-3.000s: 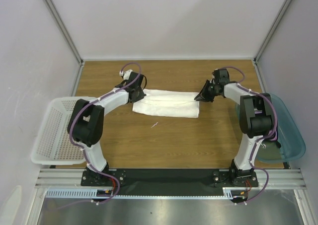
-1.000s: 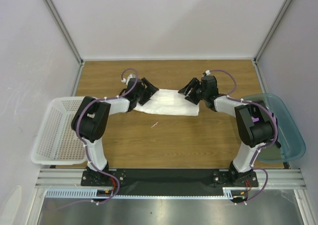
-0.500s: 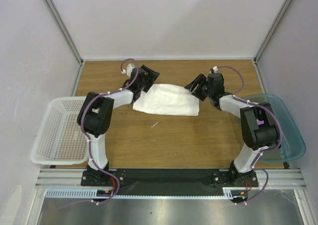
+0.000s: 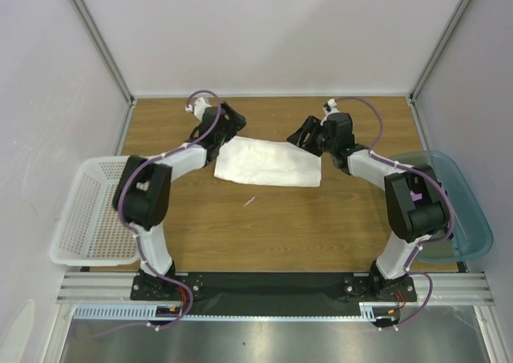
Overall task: Fold and stack the towels
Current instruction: Fold the towel
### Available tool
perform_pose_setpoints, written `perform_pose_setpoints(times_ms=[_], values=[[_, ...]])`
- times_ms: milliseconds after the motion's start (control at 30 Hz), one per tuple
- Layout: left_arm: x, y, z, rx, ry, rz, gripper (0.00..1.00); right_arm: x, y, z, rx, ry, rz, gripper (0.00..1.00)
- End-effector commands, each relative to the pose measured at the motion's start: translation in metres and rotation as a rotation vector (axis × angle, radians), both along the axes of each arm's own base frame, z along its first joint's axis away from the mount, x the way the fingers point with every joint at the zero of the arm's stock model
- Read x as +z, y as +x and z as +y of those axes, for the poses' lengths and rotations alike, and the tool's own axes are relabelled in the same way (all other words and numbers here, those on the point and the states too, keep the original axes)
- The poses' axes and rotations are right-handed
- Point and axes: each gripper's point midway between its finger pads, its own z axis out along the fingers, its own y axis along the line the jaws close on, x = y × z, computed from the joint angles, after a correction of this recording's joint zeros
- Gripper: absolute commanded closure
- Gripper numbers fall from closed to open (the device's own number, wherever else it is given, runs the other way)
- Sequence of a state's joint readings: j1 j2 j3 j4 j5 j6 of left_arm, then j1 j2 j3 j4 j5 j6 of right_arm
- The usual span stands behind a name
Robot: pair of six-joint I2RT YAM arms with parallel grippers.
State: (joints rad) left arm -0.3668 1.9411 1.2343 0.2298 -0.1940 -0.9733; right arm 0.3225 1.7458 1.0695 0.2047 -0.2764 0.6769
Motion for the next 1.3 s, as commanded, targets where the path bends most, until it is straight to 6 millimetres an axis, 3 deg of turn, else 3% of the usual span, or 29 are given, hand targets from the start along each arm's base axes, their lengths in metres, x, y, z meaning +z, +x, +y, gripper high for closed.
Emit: perform_pose_setpoints(times_ms=[0, 67, 100, 167, 233, 367, 633, 733, 867, 900, 933, 1067, 1100, 1167, 1200, 1267], values=[[0.100, -0.011, 0.032, 0.018, 0.152, -0.242, 0.14, 0.001, 0.004, 0.017, 0.063, 0.014, -0.038, 0.35], [0.121, -0.024, 0.038, 0.004, 0.182, -0.280, 0.13, -0.004, 0.002, 0.025, 0.106, 0.031, -0.038, 0.36], [0.115, -0.032, 0.037, -0.021, 0.193, -0.269, 0.13, -0.016, 0.003, 0.026, 0.123, 0.012, -0.032, 0.37], [0.113, -0.047, 0.039, -0.053, 0.206, -0.268, 0.13, -0.016, 0.007, 0.031, 0.171, 0.002, -0.045, 0.37], [0.107, -0.056, 0.036, -0.093, 0.204, -0.255, 0.13, -0.032, 0.006, 0.032, 0.224, -0.050, -0.033, 0.38], [0.078, -0.074, 0.034, -0.133, 0.198, -0.200, 0.14, -0.038, 0.023, 0.024, 0.210, -0.146, -0.078, 0.38], [0.042, -0.076, 0.027, -0.177, 0.202, -0.128, 0.14, -0.032, 0.066, 0.003, 0.122, -0.292, -0.181, 0.37], [0.037, -0.075, 0.025, -0.187, 0.201, -0.119, 0.14, -0.048, 0.074, 0.002, 0.147, -0.319, -0.181, 0.37], [0.036, -0.072, 0.014, -0.240, 0.201, -0.122, 0.15, -0.041, 0.082, -0.004, 0.143, -0.287, -0.154, 0.38], [0.036, -0.072, 0.011, -0.254, 0.205, -0.127, 0.14, -0.032, 0.080, -0.006, 0.138, -0.271, -0.162, 0.39], [0.037, -0.073, 0.006, -0.272, 0.212, -0.132, 0.15, -0.007, 0.079, -0.007, 0.132, -0.251, -0.202, 0.39], [0.031, -0.069, -0.012, -0.323, 0.240, -0.117, 0.15, 0.032, 0.055, -0.008, 0.091, -0.214, -0.191, 0.37], [0.024, -0.068, -0.016, -0.331, 0.240, -0.105, 0.15, 0.023, 0.045, -0.010, 0.073, -0.210, -0.148, 0.34], [0.020, -0.068, -0.025, -0.346, 0.227, -0.106, 0.15, 0.026, 0.032, -0.014, 0.009, -0.128, -0.072, 0.29], [0.011, -0.067, -0.029, -0.356, 0.223, -0.090, 0.15, 0.008, 0.019, -0.017, -0.006, -0.102, -0.009, 0.29], [0.008, -0.064, -0.039, -0.377, 0.202, -0.089, 0.15, 0.011, 0.013, -0.014, -0.031, -0.007, 0.010, 0.28]])
